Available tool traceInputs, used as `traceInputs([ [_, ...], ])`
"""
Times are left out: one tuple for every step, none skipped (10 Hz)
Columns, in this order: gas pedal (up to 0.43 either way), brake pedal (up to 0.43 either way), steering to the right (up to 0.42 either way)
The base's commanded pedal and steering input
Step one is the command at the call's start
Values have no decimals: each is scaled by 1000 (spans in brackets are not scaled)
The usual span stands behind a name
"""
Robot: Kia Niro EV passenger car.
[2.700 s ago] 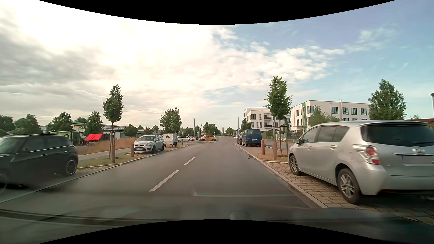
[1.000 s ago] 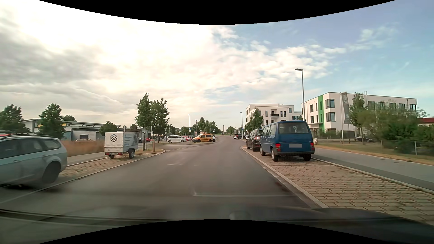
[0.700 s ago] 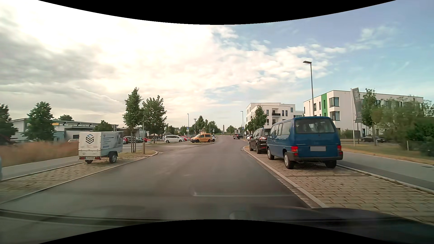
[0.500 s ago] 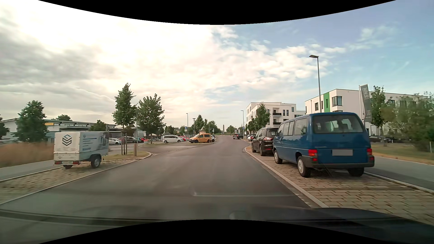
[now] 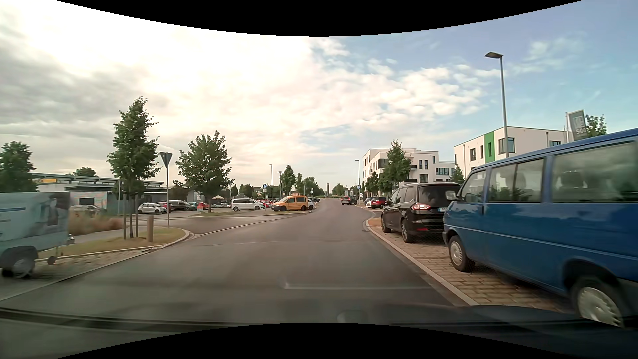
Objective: Follow the waypoints while adhering to traffic rules and regulations
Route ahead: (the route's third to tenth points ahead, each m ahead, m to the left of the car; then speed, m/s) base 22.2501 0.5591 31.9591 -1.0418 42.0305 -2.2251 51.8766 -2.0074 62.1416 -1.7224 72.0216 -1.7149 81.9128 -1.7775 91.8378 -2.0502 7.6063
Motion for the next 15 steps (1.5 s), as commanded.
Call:
traceInputs([
  [47,0,6],
  [0,0,9],
  [0,0,10],
  [0,0,11],
  [0,0,11],
  [0,0,11],
  [0,0,11],
  [0,0,12],
  [0,0,14],
  [0,0,17],
  [0,0,18],
  [0,0,20],
  [0,0,22],
  [0,0,23],
  [0,0,24],
])
